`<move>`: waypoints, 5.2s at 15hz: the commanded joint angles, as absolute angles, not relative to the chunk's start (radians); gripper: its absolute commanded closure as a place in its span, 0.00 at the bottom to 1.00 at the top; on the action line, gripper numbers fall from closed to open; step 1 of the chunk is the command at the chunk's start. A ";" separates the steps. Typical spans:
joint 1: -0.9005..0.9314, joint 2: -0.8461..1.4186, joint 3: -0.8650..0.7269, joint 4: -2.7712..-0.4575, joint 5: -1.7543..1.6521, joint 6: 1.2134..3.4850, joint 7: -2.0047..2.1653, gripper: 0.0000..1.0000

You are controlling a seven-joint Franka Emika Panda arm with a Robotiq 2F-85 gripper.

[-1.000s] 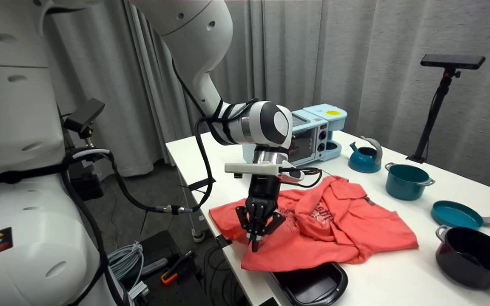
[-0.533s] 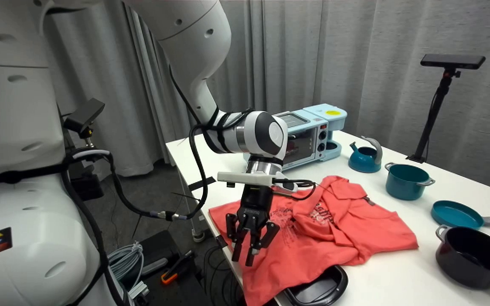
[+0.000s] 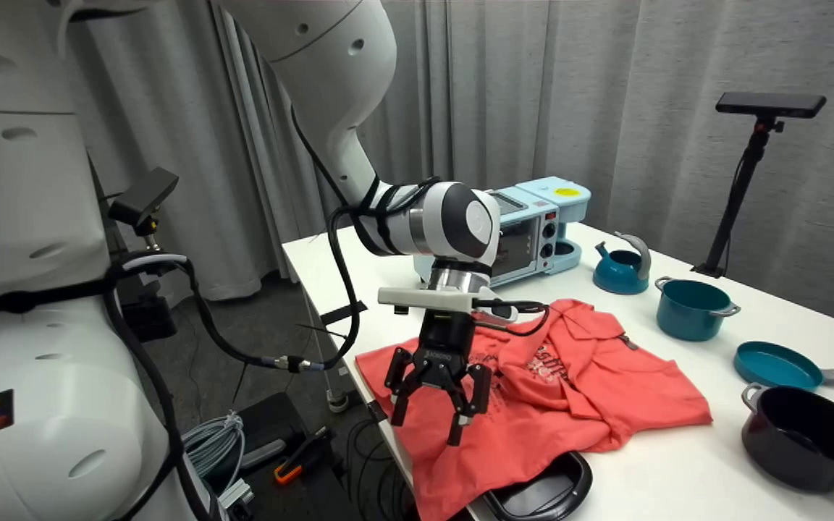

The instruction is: Unfold the orange shirt

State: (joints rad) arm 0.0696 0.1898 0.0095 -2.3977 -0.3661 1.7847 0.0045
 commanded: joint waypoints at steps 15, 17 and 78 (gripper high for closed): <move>-0.007 0.137 -0.031 -1.993 -0.341 1.812 0.097 0.00; -0.012 0.160 -0.033 -1.953 -0.320 1.838 0.113 0.00; -0.058 1.013 -0.009 -0.975 -0.027 1.922 -0.091 0.00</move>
State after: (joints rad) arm -0.0475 0.9811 -0.0266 -1.0167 -0.0125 1.9191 0.0206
